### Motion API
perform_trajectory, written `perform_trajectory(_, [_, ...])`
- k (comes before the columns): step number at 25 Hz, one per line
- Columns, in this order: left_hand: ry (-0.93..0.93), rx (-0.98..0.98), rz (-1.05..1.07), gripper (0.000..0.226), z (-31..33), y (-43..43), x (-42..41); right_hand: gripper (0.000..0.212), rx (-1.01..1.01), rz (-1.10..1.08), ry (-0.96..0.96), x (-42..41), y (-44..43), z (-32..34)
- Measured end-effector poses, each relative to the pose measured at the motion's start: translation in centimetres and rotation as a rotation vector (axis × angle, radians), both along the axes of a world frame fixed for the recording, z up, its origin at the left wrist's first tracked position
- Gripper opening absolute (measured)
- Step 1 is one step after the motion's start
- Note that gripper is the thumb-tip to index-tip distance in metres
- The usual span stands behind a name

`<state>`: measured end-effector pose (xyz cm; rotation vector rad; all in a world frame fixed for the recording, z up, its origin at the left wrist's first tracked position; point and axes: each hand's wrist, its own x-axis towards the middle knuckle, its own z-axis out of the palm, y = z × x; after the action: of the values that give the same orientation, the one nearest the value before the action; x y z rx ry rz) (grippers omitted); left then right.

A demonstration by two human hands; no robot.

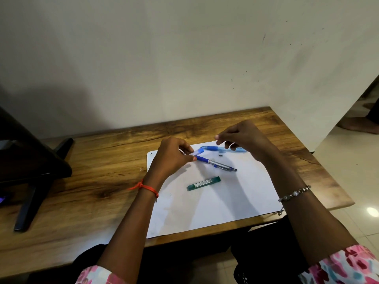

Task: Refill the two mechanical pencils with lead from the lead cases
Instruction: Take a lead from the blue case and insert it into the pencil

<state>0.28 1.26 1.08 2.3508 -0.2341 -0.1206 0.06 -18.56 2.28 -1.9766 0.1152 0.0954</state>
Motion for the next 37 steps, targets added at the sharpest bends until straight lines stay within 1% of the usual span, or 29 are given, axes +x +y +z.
perform_trajectory(2, [-0.009,-0.1,0.049,0.015,0.1,-0.5,-0.1,0.016,0.081,0.049,0.027,-0.1,0.9,0.0])
perform_trajectory(5, [-0.019,-0.18,0.063,0.018,0.0,-1.1,-0.3,0.017,0.135,0.097,0.042,-0.1,1.7,-0.2])
perform_trajectory(8, [0.039,-0.282,0.074,0.016,0.1,-1.2,-0.4,0.016,0.186,0.112,0.043,-0.1,1.6,-0.3])
perform_trajectory(9, [0.099,-0.361,0.075,0.012,0.2,-1.1,-0.4,0.015,0.224,0.108,0.043,0.0,1.5,-0.3])
perform_trajectory(10, [0.191,-0.468,0.069,0.006,0.3,-1.0,-0.5,0.013,0.264,0.104,0.045,0.0,1.4,-0.2])
perform_trajectory(11, [0.299,-0.578,0.057,0.006,0.5,-0.9,-0.6,0.012,0.295,0.099,0.049,0.0,1.4,-0.2])
perform_trajectory(12, [0.407,-0.674,0.045,0.012,0.6,-0.8,-0.7,0.01,0.312,0.097,0.052,-0.1,1.3,-0.2])
perform_trajectory(14, [0.556,-0.786,0.037,0.018,0.7,-0.8,-0.9,0.009,0.325,0.096,0.055,-0.2,1.4,-0.1])
perform_trajectory(16, [0.634,-0.862,0.047,0.018,0.8,-1.0,-1.1,0.008,0.34,0.083,0.051,-0.2,1.5,-0.1])
perform_trajectory(19, [0.687,-0.955,0.076,0.017,1.1,-1.4,-1.2,0.006,0.386,0.023,0.057,-0.1,1.4,0.2])
perform_trajectory(22, [0.693,-0.998,0.085,0.016,1.3,-1.5,-1.2,0.008,0.45,-0.01,0.087,-0.1,1.6,0.2])
perform_trajectory(26, [0.706,-0.991,0.095,0.016,1.3,-1.3,-1.4,0.01,0.546,-0.089,0.103,0.0,1.3,0.3])
perform_trajectory(29, [0.699,-0.985,0.091,0.016,1.3,-1.1,-1.4,0.014,0.546,-0.114,0.137,0.0,0.8,0.6])
perform_trajectory(31, [0.692,-0.986,0.09,0.016,1.3,-1.1,-1.4,0.015,0.551,-0.079,0.24,-0.1,1.1,0.5])
perform_trajectory(33, [0.68,-0.975,0.108,0.015,1.3,-1.1,-1.4,0.019,0.542,0.009,0.305,-0.1,1.4,0.4])
perform_trajectory(37, [0.661,-0.945,0.14,0.013,1.5,-0.8,-1.1,0.011,0.492,0.129,0.245,0.0,0.9,-0.1])
